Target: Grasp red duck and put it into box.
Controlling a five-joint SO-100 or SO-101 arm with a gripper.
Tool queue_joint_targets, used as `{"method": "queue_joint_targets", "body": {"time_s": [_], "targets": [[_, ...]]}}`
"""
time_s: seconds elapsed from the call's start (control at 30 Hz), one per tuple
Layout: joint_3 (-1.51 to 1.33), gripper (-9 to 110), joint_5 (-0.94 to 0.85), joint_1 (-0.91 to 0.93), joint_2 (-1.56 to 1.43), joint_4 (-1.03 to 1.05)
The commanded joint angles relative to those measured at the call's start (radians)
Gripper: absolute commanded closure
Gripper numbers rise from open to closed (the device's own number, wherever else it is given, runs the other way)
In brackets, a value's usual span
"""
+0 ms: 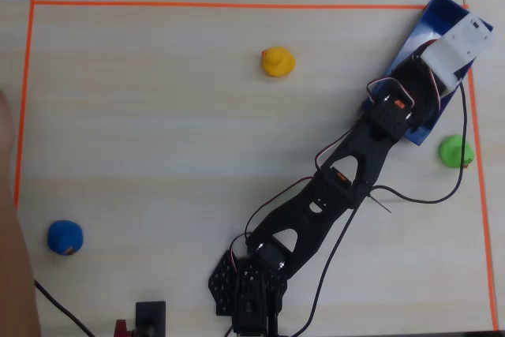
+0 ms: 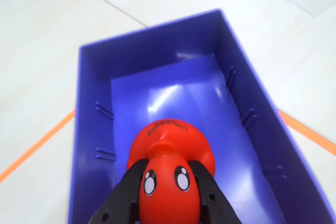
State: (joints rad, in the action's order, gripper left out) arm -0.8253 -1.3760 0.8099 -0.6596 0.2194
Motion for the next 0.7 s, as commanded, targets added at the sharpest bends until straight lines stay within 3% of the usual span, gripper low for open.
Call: {"method": "queue_joint_targets", "body": {"time_s": [0.0, 0.53, 0.67], "targets": [[0.072, 92, -0.029, 0.031, -0.008, -0.04], [0.104, 67, 0.092, 0.063, -0.133, 0.106], [0.098, 69, 0.186, 0.055, -0.261, 0.183]]}}
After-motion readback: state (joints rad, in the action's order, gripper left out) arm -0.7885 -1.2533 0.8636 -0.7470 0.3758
